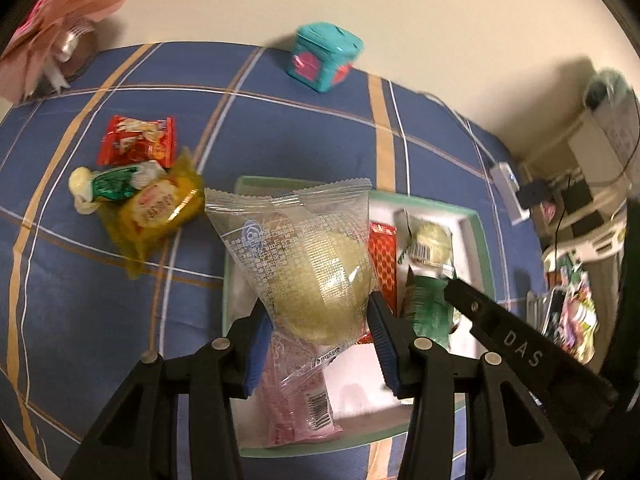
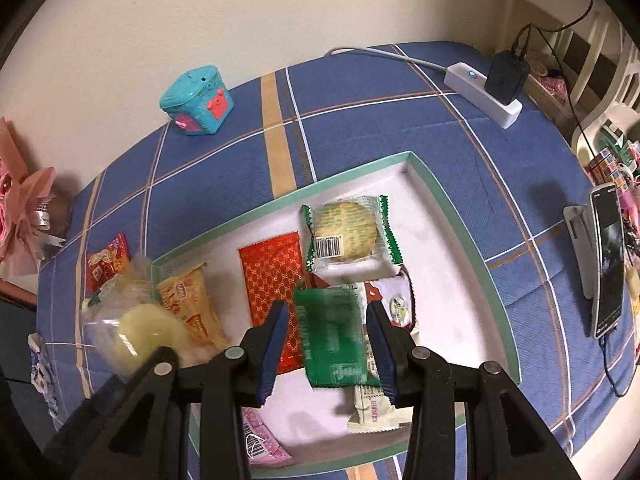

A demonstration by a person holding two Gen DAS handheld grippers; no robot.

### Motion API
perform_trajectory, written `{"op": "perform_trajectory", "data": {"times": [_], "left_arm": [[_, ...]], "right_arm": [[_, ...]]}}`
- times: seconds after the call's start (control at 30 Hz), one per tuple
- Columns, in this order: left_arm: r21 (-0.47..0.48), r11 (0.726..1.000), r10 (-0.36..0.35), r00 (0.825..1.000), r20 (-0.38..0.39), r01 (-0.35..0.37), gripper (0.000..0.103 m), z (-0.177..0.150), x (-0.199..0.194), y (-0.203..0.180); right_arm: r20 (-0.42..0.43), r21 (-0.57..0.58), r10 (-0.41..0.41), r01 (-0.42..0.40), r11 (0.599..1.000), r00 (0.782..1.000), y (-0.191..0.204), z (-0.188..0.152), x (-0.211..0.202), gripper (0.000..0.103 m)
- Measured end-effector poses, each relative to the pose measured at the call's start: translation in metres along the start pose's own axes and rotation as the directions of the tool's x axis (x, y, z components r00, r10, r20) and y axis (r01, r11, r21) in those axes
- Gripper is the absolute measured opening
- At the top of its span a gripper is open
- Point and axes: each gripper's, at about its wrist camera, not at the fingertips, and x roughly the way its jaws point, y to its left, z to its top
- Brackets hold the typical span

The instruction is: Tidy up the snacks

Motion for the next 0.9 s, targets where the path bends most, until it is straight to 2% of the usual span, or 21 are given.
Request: {"op": "perform_trajectory", "data": {"times": [0.37, 0.43, 0.5, 0.67, 0.8, 0.9], "left_arm": [[0.030, 0.999, 0.039, 0.998, -0.041, -0.038, 0.049, -0.004, 0.018, -0.006], [0.031, 0.999, 0.045, 0.998, -0.044, -0.044, 0.052, -0.004, 0.019, -0.005], [0.031, 0.998, 0.048, 0.998, -0.046, -0.047, 0.060, -0.004, 0.020, -0.005], [0.035, 0.998, 0.055, 0.997, -0.053, -0.053, 0.061, -0.004, 0.020, -0.004], [0.032, 0.997, 0.074, 0.995, -0.063, -0.072, 0.064, -0.004, 0.019, -0.002], [0.037, 0.996, 0.086, 0.995, -0.059, -0.084, 0.065, -0.004, 0.015, 0.000]], "right_arm": [[-0.040, -0.004, -0.020, 0.019, 1.000, 0.999, 0.000, -0.002, 0.012, 0.044], [-0.049, -0.005, -0.026, 0.026, 1.000, 0.998, -0.001, -0.003, 0.014, 0.045], [-0.053, 0.001, -0.031, 0.031, 1.000, 0.998, -0.002, -0.002, 0.015, 0.050], [-0.060, -0.001, -0.045, 0.045, 0.999, 0.997, -0.003, -0.003, 0.017, 0.056], [-0.067, -0.004, -0.057, 0.057, 0.998, 0.996, -0.003, -0.003, 0.019, 0.068], [-0.069, -0.003, -0.057, 0.057, 0.998, 0.996, -0.003, -0.003, 0.019, 0.074]]}}
